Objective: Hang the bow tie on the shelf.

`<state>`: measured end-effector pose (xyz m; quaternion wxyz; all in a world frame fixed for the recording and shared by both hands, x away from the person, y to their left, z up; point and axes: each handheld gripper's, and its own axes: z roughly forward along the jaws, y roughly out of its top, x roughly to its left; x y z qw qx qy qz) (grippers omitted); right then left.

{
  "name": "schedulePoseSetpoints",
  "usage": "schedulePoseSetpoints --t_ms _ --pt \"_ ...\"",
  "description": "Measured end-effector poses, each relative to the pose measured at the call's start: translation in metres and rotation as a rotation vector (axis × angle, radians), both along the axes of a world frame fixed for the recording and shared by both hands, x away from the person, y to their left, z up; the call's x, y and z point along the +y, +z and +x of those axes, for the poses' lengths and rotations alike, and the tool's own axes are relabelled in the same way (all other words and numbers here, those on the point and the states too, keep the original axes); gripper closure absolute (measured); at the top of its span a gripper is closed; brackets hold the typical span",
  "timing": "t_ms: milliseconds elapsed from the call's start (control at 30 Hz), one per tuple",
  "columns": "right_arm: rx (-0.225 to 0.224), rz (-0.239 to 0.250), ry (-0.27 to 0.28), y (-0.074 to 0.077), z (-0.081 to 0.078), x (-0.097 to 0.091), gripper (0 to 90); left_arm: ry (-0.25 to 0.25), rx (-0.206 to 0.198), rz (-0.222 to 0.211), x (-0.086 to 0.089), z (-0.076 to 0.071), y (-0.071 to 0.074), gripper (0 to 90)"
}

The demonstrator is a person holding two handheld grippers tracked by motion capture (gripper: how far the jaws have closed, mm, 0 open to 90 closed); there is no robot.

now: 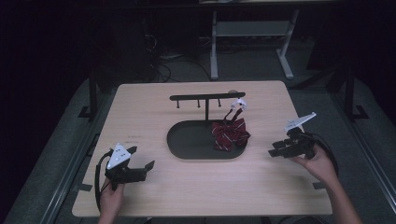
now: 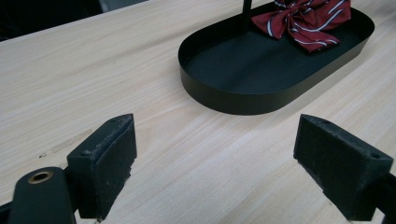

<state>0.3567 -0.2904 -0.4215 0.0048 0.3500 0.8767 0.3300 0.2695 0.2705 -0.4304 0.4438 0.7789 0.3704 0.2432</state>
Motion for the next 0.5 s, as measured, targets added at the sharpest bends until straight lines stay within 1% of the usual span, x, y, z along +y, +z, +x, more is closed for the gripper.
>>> schedulePoseSetpoints --t_ms 67,100,267,333,500 --pt "0.007 0.002 -0.002 -0.002 -0.002 -0.001 52.2 0.001 0.001 -0.002 0.0 0.0 0.0 13.0" --pt "0.001 0.002 -0.002 -0.003 -0.002 -0.001 52.1 0.001 0.001 -0.002 0.0 0.0 0.0 13.0" --pt "0.004 0.005 -0.011 -0.006 -0.007 -0.002 51.1 -0.001 0.001 -0.001 0.0 0.0 0.0 13.0" --pt "-0.01 0.008 -0.013 -0.007 -0.01 -0.004 50.8 0.0 0.001 -0.003 -0.001 0.0 0.0 13.0" --pt "-0.014 0.011 -0.02 -0.009 -0.014 -0.005 50.1 0.001 0.002 -0.003 -0.001 0.0 -0.001 13.0"
